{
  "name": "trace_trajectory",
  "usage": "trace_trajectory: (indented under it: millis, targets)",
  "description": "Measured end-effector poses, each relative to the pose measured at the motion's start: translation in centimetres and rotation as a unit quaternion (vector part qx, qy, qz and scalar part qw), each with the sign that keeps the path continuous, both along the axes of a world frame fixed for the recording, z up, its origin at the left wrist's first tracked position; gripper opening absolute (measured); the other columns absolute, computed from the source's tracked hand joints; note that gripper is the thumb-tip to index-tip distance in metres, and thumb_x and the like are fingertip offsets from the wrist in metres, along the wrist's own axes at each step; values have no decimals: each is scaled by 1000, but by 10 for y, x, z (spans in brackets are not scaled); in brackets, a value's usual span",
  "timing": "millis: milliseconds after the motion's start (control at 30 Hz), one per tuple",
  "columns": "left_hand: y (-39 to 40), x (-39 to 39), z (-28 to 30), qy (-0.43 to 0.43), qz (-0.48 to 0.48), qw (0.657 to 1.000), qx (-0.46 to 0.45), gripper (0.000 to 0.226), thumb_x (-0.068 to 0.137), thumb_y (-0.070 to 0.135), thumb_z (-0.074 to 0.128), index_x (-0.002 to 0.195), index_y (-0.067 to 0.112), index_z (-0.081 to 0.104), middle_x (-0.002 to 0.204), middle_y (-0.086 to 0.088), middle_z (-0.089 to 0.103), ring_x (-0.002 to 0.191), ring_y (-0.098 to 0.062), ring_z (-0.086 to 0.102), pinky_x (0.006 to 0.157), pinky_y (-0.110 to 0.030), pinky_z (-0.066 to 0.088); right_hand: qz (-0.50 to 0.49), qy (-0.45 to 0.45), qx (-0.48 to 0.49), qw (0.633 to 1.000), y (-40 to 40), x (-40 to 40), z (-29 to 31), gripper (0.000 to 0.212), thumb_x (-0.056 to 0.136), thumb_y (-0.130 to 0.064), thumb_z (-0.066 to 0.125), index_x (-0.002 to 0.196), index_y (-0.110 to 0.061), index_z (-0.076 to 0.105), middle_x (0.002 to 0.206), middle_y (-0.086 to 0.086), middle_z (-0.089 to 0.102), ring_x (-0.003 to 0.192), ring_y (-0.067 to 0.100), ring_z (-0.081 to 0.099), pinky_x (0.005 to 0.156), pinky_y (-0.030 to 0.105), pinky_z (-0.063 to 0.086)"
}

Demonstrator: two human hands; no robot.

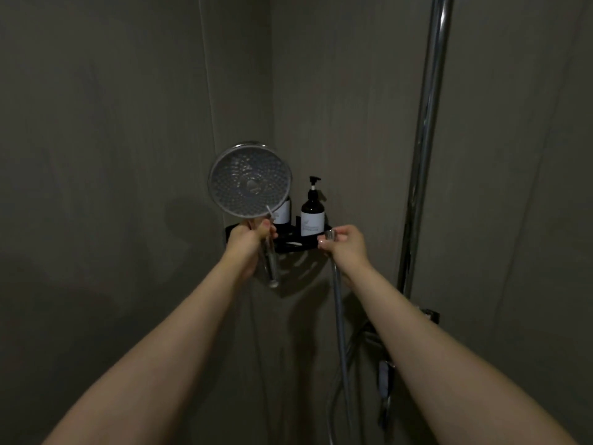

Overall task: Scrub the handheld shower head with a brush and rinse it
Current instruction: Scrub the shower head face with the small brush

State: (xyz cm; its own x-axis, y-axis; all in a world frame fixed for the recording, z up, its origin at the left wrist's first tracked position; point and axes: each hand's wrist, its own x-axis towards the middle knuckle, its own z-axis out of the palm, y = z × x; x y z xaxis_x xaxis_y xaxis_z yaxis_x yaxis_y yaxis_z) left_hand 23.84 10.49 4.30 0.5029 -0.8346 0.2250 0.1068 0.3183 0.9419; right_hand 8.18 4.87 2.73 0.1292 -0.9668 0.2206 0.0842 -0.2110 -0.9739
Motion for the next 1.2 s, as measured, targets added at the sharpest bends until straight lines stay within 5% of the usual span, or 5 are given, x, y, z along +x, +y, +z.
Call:
trace_trajectory:
  millis: [100, 300, 633, 800, 1200]
  targets:
    - [-4, -2, -1, 32, -37, 998, -28, 21, 96, 4, 41, 81, 9, 55, 74, -5, 52, 69, -13, 53, 77, -27, 47, 10, -12, -5, 1000, -1, -4, -9, 36, 84, 7, 59, 118, 4, 47, 103, 16, 61, 86, 20, 60, 85, 32, 51]
    - [-14, 2, -25, -227, -23, 969, 94, 10, 91, 3, 51, 87, 4, 60, 77, -7, 61, 72, -14, 56, 82, -32, 44, 52, 27, -51, 997, -17, -14, -20, 31, 83, 8, 59, 78, -21, 49, 75, 1, 60, 67, 13, 62, 73, 27, 51]
    - [-39, -51, -57, -90, -104, 986, 95, 23, 95, 0, 41, 79, 9, 55, 74, -8, 54, 71, -16, 53, 81, -29, 45, -101, 68, 12, 992, -54, -108, -84, 27, 81, 7, 62, 82, -18, 53, 81, 2, 59, 73, 13, 57, 60, 9, 46]
    - [-55, -63, -72, -114, -122, 978, 124, 25, 94, 2, 46, 73, 9, 59, 69, -6, 61, 74, -18, 55, 90, -35, 41, -269, 84, 27, 959, -62, -159, -97, 29, 81, 6, 63, 110, 6, 57, 94, 7, 56, 89, 16, 51, 80, 26, 41]
    - [-77, -85, -77, -105, -165, 975, 105, 24, 95, 1, 41, 78, 9, 56, 72, -8, 54, 52, -1, 59, 58, -10, 47, -167, 250, 29, 953, -85, -184, -108, 29, 80, 5, 65, 107, -5, 61, 89, 7, 56, 86, 19, 52, 79, 27, 40]
